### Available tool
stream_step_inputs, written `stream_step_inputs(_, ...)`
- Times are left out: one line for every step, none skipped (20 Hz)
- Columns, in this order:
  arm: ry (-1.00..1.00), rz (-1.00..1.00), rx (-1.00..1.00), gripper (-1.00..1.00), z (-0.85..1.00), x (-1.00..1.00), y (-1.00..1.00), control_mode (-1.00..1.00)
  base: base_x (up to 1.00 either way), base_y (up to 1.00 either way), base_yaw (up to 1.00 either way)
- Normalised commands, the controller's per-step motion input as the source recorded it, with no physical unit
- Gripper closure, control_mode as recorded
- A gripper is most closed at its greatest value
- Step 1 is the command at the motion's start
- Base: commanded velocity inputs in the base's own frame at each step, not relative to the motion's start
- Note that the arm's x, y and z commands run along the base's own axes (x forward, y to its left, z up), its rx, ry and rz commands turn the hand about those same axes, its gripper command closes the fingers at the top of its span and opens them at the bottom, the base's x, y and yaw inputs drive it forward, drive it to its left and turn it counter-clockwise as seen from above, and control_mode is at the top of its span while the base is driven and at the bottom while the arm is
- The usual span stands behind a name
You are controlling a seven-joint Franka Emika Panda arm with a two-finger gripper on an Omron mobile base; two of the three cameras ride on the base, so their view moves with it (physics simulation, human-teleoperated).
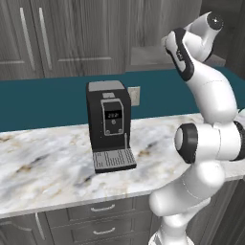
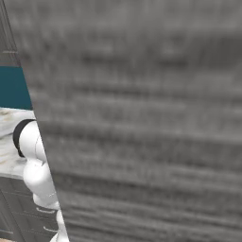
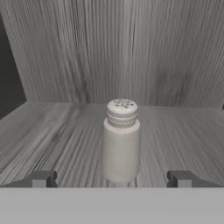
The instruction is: Retrieve the shaker from the cabinet and place it next the steak on a plate on the dining table.
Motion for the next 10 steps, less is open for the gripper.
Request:
stream_step_inputs(0.00,0.02,0.00,-1.00,0.00,0.47,-0.04,-1.00,0.00,0.00,0.00)
stream_step_inputs(0.00,0.02,0.00,-1.00,0.00,0.46,-0.02,-1.00,0.00,0.00,0.00)
stream_step_inputs(0.00,0.01,0.00,-1.00,0.00,0.38,0.00,-1.00,0.00,0.00,0.00)
stream_step_inputs(0.00,0.02,0.00,-1.00,0.00,0.39,-0.01,-1.00,0.00,0.00,0.00)
stream_step_inputs(0.00,0.03,0.00,-1.00,0.00,0.35,-0.08,-1.00,0.00,0.00,0.00)
stream_step_inputs(0.00,0.03,0.00,-1.00,0.00,0.37,-0.10,-1.00,0.00,0.00,0.00)
stream_step_inputs(0.00,0.04,0.00,-1.00,0.00,0.37,-0.17,-1.00,0.00,0.00,0.00)
stream_step_inputs(0.00,0.03,0.00,-1.00,0.00,0.39,-0.14,-1.00,0.00,0.00,0.00)
stream_step_inputs(0.00,0.03,0.00,-1.00,0.00,0.37,-0.11,-1.00,0.00,0.00,0.00)
stream_step_inputs(0.00,0.03,0.00,-1.00,0.00,0.40,-0.11,-1.00,0.00,0.00,0.00)
